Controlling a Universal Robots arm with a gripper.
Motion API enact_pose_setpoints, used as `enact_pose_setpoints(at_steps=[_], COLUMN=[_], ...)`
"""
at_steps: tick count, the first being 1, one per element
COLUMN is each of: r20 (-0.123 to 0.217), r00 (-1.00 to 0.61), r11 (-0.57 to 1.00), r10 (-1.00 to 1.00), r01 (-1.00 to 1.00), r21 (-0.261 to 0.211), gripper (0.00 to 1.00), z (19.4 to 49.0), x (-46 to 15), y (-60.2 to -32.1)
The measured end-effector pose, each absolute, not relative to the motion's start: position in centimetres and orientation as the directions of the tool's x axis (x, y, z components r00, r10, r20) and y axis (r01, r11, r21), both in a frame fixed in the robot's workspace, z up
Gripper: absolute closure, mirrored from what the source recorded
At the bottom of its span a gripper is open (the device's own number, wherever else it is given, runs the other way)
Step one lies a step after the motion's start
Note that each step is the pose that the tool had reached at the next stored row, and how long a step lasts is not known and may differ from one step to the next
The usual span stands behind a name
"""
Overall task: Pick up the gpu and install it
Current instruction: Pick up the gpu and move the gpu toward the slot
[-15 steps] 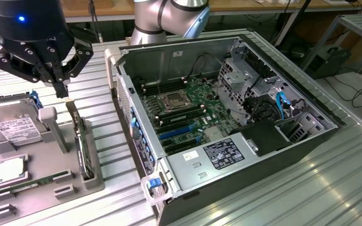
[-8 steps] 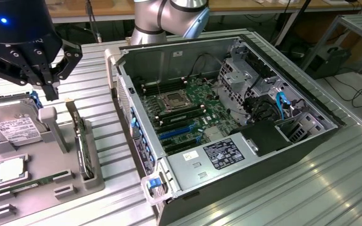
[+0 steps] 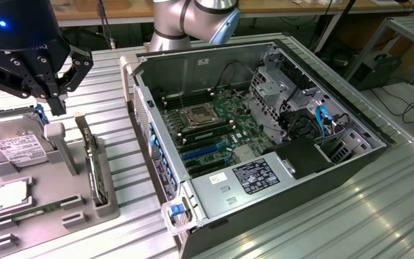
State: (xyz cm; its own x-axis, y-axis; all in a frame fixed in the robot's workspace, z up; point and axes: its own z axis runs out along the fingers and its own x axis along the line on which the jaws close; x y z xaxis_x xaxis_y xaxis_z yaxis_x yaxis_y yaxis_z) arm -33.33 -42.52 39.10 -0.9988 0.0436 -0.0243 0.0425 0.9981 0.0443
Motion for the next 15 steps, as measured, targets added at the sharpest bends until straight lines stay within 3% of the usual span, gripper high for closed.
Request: enact_pose_setpoints(at_steps=[9, 11, 13, 14, 15], r20=[-0.024, -0.024, -0.024, -0.024, -0.024], r00=[-0.999, -0.999, -0.999, -0.999, -0.999], r11=[0.998, 0.998, 0.998, 0.998, 0.998], r10=[0.044, 0.044, 0.044, 0.044, 0.044], r01=[0.043, 0.043, 0.043, 0.043, 0.043], r21=[0.044, 0.044, 0.044, 0.044, 0.044], gripper=[0.89, 0.83, 0.58, 0.52, 0.52], z=[39.1, 39.1, 39.1, 39.1, 39.1], x=[-33.33, -33.33, -33.33, -33.33, -33.33], y=[-42.52, -42.52, -42.52, -42.52, -42.52])
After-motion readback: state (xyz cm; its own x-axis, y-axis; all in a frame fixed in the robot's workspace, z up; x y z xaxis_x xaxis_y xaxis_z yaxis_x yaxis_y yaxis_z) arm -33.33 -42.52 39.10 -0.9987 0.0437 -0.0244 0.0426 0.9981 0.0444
